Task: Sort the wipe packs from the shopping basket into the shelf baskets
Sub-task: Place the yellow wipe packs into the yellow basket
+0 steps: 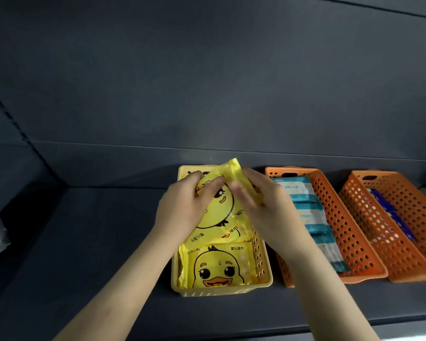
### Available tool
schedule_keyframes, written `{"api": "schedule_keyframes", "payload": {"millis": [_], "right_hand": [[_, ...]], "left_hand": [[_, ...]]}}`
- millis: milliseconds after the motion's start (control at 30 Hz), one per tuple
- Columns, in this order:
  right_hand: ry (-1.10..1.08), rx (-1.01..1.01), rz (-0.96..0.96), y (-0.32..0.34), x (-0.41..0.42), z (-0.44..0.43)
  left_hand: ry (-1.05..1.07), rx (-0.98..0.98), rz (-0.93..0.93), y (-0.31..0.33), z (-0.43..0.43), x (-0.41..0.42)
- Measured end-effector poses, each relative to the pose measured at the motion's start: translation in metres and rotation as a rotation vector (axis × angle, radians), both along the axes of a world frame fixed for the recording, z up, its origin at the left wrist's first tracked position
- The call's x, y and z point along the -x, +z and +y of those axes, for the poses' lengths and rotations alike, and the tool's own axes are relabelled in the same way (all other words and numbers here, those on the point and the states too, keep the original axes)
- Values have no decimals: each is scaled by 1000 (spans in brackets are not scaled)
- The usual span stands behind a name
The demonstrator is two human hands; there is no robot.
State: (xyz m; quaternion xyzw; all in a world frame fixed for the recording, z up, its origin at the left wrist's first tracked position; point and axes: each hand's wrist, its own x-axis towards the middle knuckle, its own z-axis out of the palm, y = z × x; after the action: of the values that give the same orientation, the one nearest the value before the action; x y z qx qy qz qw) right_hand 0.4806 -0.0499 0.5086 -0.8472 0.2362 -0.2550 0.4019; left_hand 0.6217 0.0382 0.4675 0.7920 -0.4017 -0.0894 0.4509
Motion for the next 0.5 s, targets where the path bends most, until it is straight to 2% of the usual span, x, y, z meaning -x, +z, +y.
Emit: {"api": "schedule_keyframes", "payload": {"millis": [100, 233, 433, 500], "right_hand": [[-98, -101, -162, -14, -1, -7], [-132, -195, -225, -22, 0, -3], [-260, -562, -377, -29, 0, -4], [-281, -622, -430, -31, -4, -5]], "left_hand": [[-54, 15, 71, -1, 2, 3], [-58, 12, 164, -5, 11, 6], [-118, -56, 457, -11, 32, 3], [-84, -3, 631, -12, 36, 0]]}}
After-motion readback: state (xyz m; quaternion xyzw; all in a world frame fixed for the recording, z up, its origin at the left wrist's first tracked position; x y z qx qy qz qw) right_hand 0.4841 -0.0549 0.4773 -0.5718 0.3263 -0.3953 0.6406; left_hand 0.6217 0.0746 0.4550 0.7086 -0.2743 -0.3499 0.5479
